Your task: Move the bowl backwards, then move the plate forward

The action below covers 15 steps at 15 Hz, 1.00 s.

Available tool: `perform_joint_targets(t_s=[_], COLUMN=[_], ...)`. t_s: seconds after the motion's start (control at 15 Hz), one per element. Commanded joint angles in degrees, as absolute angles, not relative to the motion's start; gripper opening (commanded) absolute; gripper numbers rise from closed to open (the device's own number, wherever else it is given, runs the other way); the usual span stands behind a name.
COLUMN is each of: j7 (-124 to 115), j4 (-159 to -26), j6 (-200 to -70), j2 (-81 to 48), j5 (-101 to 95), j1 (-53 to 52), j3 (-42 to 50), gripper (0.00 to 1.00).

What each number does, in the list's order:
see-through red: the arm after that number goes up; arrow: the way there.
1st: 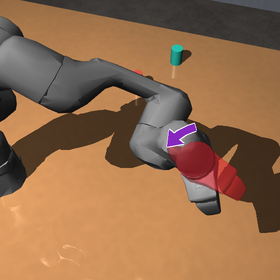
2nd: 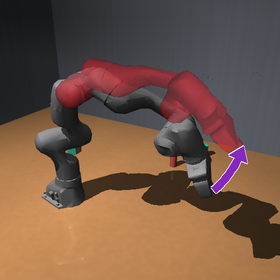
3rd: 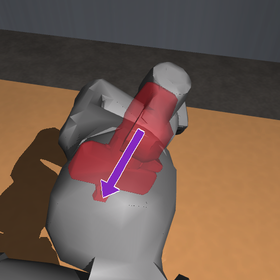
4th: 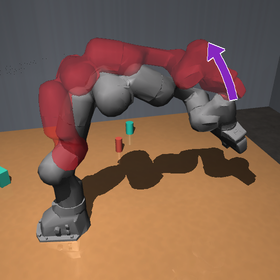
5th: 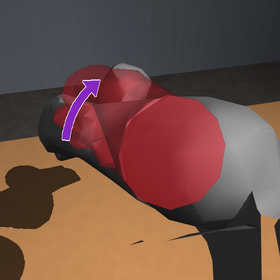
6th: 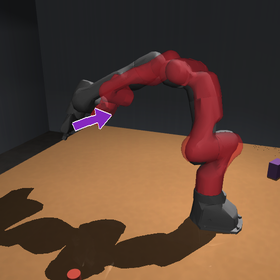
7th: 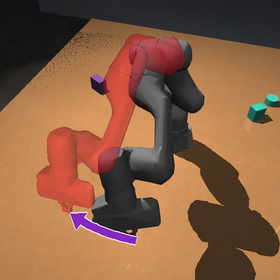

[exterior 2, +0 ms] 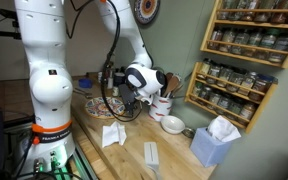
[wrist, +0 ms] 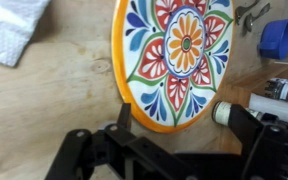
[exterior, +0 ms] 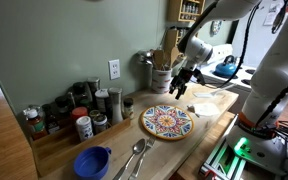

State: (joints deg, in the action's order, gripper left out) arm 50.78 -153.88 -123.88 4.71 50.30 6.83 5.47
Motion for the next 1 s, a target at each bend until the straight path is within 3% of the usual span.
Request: perform_joint_targets(t_s=[0.0, 0.27, 0.47, 0.67, 0.8, 0.93], j7=[42.0, 26.5, 14.0, 3.3, 5.8, 5.7], j4=[-161.0, -157.3, -159.3, -157.2, -159.5, -157.3], j6=[-129.6, -138.5, -144.5, -138.4, -132.8, -136.4], j2=[18.3, 21.0, 24.4, 25.2, 29.1, 25.2], j5=[53.1, 51.8, 46.8, 36.3, 35.0, 37.1], j1=[4.2, 2.6, 5.5, 8.3, 5.8, 5.9], j3=[3.2, -0.2, -8.3, -14.3, -13.4, -13.7], gripper=[1.00, 1.00, 1.00, 1.00, 1.00, 1.00])
